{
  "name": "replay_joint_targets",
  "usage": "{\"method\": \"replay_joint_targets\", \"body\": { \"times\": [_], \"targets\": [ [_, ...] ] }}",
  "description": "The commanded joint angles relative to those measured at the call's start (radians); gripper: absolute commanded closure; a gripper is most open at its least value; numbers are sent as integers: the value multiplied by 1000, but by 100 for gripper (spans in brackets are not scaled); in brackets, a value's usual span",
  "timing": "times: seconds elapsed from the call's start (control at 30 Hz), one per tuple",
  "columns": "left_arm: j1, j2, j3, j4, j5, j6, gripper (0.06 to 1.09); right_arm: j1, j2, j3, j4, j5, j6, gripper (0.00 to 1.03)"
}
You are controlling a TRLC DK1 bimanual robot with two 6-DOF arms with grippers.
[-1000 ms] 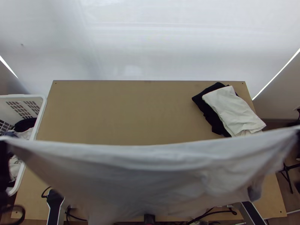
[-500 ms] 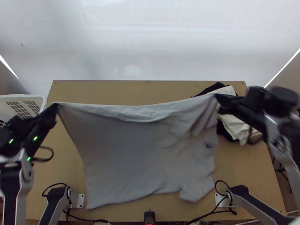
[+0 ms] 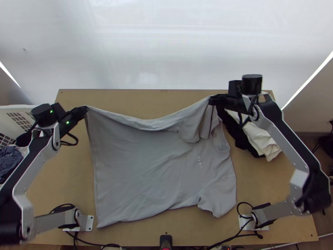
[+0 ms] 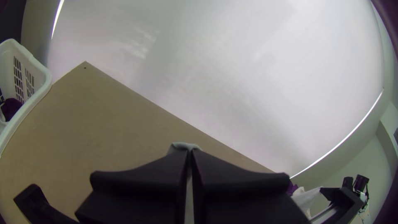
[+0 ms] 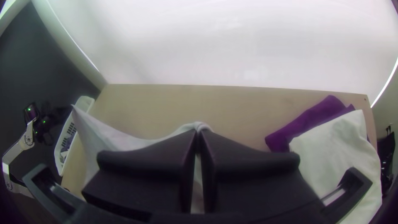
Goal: Fold the t-shirt
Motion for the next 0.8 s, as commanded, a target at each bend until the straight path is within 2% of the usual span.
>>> {"method": "replay_joint_targets", "body": {
  "times": [0.0, 0.2, 0.4, 0.63, 0.77],
  "targets": [
    [-4, 242, 118, 39, -26, 13, 105, -13, 178, 121, 23, 0, -15, 100],
    [23, 371, 240, 18, -41, 19, 105, -46, 324, 272, -8, 0, -25, 100],
    [51, 468, 307, -1, -46, 79, 105, -65, 449, 418, -63, 1, -40, 100],
    [72, 521, 330, -37, -74, 113, 105, -80, 505, 453, -95, 1, -54, 100],
    [75, 465, 287, -88, -72, 153, 105, -95, 489, 441, -164, 0, -51, 100]
  ]
}}
